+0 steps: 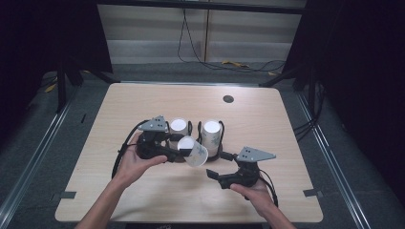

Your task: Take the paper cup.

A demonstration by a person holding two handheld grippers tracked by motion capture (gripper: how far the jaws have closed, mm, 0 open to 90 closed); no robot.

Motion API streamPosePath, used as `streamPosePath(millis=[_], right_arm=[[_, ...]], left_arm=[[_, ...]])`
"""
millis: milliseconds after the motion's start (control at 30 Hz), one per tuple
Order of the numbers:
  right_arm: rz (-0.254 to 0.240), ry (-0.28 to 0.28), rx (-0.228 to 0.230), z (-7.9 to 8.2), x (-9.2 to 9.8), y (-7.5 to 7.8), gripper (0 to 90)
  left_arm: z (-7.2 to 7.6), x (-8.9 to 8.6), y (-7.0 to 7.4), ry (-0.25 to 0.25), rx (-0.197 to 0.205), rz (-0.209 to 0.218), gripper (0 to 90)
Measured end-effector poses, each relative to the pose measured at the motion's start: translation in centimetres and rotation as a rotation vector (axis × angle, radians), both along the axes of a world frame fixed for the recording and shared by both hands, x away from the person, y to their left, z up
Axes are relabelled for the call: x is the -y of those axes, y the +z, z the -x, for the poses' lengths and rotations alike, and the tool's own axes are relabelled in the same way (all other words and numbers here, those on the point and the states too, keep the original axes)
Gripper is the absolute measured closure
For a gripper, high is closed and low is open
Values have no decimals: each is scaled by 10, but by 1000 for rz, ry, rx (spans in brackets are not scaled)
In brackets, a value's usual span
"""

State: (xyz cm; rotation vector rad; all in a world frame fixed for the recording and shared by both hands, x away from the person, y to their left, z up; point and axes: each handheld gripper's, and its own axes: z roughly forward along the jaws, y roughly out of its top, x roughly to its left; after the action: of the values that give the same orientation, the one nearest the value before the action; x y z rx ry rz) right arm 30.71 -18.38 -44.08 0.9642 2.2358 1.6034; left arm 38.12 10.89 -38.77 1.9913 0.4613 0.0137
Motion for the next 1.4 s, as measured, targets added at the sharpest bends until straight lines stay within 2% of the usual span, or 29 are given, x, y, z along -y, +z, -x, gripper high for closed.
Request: streamPosePath(millis=[167,200,267,333,500,667,967,1033,1100,1167,1267,1400], right_arm=[[-2,15,-3,1,-1,-5,163],[-1,14,-6,1,-1,-6,171],[-1,22,-9,2,0,-8,177],[-1,25,-10,3,2,-10,176],[-13,33,-6,1,1,-12,139],[-25,57,18,1,0,-11,137],[-47,79,39,1,-1,-11,137],[-64,90,47,1,-2,-10,136],[-64,93,57,2,-3,-10,136],[-62,97,69,2,-4,-9,136],[-68,106,90,2,-5,-7,133],[-91,119,93,3,-4,-7,134]], left_arm=[[4,5,-6,-34,2,-2,376],[5,5,-8,-38,3,8,376],[7,6,-12,-45,1,-9,375],[7,4,-15,-47,-20,18,376],[7,5,-17,-50,-23,23,376],[8,6,-18,-53,-49,32,376],[14,12,-9,-99,-70,98,376],[15,14,-7,-105,-61,94,376],[17,16,-6,-114,-66,96,376],[19,19,-4,-115,-54,84,376],[21,23,-2,-130,-49,88,376],[23,26,-1,-142,-50,92,376]])
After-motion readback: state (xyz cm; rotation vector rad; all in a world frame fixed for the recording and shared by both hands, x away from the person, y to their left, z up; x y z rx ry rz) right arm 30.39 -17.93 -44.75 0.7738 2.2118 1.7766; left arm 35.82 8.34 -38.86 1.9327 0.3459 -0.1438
